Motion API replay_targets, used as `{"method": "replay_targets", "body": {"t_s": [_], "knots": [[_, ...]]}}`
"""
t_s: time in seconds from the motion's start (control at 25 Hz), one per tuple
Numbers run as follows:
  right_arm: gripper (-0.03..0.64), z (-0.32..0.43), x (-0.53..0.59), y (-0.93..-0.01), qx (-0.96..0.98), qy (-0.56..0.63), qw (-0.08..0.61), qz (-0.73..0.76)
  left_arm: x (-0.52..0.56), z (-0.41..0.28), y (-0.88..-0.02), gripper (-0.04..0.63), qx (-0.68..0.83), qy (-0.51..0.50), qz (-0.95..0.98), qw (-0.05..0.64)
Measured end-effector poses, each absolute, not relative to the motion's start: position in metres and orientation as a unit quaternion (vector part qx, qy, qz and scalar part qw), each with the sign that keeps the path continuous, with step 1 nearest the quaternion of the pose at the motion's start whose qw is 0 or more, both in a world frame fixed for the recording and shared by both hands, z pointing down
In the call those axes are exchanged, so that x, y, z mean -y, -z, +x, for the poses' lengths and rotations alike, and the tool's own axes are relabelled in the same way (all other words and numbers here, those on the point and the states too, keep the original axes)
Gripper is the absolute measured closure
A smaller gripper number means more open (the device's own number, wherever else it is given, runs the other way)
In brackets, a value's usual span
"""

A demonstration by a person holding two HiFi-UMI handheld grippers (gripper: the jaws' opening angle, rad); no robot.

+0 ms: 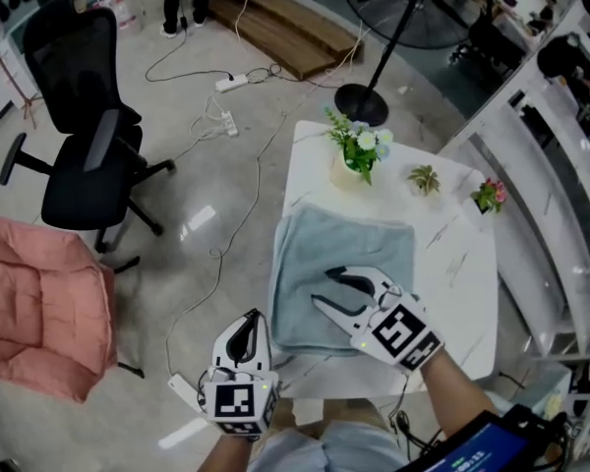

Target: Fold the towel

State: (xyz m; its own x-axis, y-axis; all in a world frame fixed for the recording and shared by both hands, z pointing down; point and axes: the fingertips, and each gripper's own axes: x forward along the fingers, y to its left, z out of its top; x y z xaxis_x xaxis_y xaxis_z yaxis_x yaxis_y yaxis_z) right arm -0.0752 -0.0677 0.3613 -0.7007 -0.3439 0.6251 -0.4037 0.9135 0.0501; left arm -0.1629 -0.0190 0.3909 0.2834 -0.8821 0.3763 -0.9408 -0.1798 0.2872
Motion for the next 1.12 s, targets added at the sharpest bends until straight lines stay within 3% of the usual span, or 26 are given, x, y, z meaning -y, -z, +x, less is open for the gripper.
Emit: {"method": "replay_targets", "body": {"t_s": [0.12, 0.32, 0.4, 0.52, 0.76, 0.92, 1.12], "knots": [[0.445, -0.065, 0.131, -0.358, 0.913, -0.005, 0.348, 0.214, 0.012, -0.158, -0.409, 0.569, 0.602, -0.078, 0.75, 0.261], [0.428, -0.063, 0.206, -0.399, 0.91, -0.009, 0.38, 0.168, 0.002, -0.144, -0.441, 0.455, 0.601, -0.091, 0.734, 0.304], [0.429, -0.063, 0.223, -0.425, 0.909, -0.025, 0.392, 0.14, 0.002, -0.14, -0.454, 0.445, 0.605, -0.105, 0.723, 0.316], [0.437, -0.062, 0.235, -0.457, 0.911, -0.048, 0.397, 0.102, 0.0, -0.137, -0.472, 0.455, 0.612, -0.136, 0.707, 0.327], [0.446, -0.072, 0.245, -0.481, 0.925, -0.092, 0.359, 0.079, -0.006, -0.141, -0.493, 0.562, 0.627, -0.166, 0.678, 0.345], [0.547, -0.073, 0.251, -0.492, 0.923, -0.073, 0.366, 0.09, -0.005, -0.14, -0.496, 0.577, 0.631, -0.173, 0.673, 0.345], [0.558, -0.081, 0.242, -0.451, 0.937, -0.018, 0.334, 0.101, -0.006, -0.142, -0.476, 0.577, 0.634, -0.159, 0.673, 0.345]]}}
